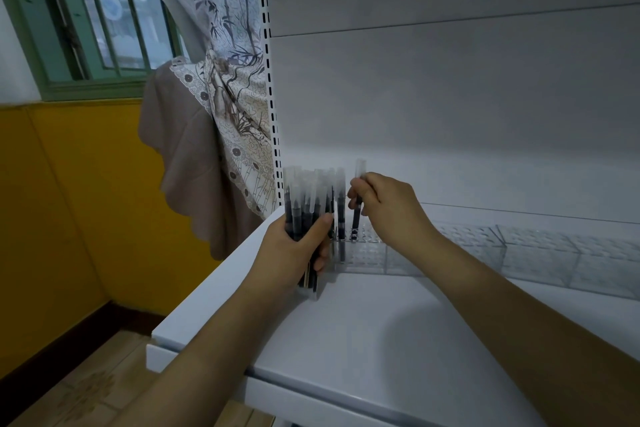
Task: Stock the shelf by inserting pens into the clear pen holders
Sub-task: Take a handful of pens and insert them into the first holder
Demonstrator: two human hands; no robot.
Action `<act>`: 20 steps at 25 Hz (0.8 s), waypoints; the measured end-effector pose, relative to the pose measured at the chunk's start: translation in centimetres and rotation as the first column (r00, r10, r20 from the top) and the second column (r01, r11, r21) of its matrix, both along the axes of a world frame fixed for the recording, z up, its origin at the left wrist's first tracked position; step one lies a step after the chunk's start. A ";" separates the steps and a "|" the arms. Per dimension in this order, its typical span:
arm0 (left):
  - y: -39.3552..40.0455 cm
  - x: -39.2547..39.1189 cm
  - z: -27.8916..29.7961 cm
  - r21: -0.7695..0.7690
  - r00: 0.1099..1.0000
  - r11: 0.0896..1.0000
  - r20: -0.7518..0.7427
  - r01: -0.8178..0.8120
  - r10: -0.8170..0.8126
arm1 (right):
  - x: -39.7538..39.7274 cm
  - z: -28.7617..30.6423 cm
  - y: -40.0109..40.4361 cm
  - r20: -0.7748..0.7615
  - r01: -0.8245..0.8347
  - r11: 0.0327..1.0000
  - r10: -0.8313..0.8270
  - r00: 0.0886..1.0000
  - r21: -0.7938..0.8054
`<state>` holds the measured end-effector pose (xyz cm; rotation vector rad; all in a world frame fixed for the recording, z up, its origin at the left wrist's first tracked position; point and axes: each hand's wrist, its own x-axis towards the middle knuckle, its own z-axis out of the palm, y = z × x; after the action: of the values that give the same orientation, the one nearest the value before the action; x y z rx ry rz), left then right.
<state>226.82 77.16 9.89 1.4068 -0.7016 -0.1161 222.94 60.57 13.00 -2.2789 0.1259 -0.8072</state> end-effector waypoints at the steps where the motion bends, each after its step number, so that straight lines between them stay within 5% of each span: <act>1: 0.0 -0.2 0.0 -0.003 1.000 1.000 -0.001 0.005 -0.005 | 0.1 -0.2 0.0 -0.048 -0.005 0.999 0.003 0.999 -0.035; 4: 0.0 -0.5 0.1 0.001 0.999 1.000 -0.035 0.020 -0.020 | 0.1 -1.0 0.0 -0.148 0.063 0.978 -0.094 0.984 -0.200; 6: 0.1 -0.7 0.1 -0.011 0.996 0.999 -0.076 0.042 -0.042 | -0.6 -1.0 0.1 -0.006 0.180 0.964 -0.184 0.983 -0.194; 9: 0.1 -0.7 0.1 -0.030 0.992 0.997 -0.102 0.073 -0.076 | -3.1 0.0 0.9 0.254 0.114 0.993 -0.115 0.960 0.017; 13: 0.0 -0.5 0.0 -0.014 0.991 0.992 -0.041 0.127 -0.127 | -4.0 0.0 2.7 0.120 -0.223 0.966 0.208 0.971 0.130; 17: 0.0 -0.6 -0.2 0.027 0.987 0.987 -0.038 0.157 -0.156 | -4.0 0.4 2.3 0.284 -0.190 0.940 0.107 0.953 0.283; 20: -0.1 -0.5 -0.3 0.056 0.993 0.992 -0.026 0.116 -0.114 | -4.7 1.9 0.9 0.537 -0.208 0.858 -0.090 0.839 0.469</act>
<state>226.31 77.06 9.57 1.4175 -0.7656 -0.2442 218.26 61.44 14.89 -1.4772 -0.0010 -1.1956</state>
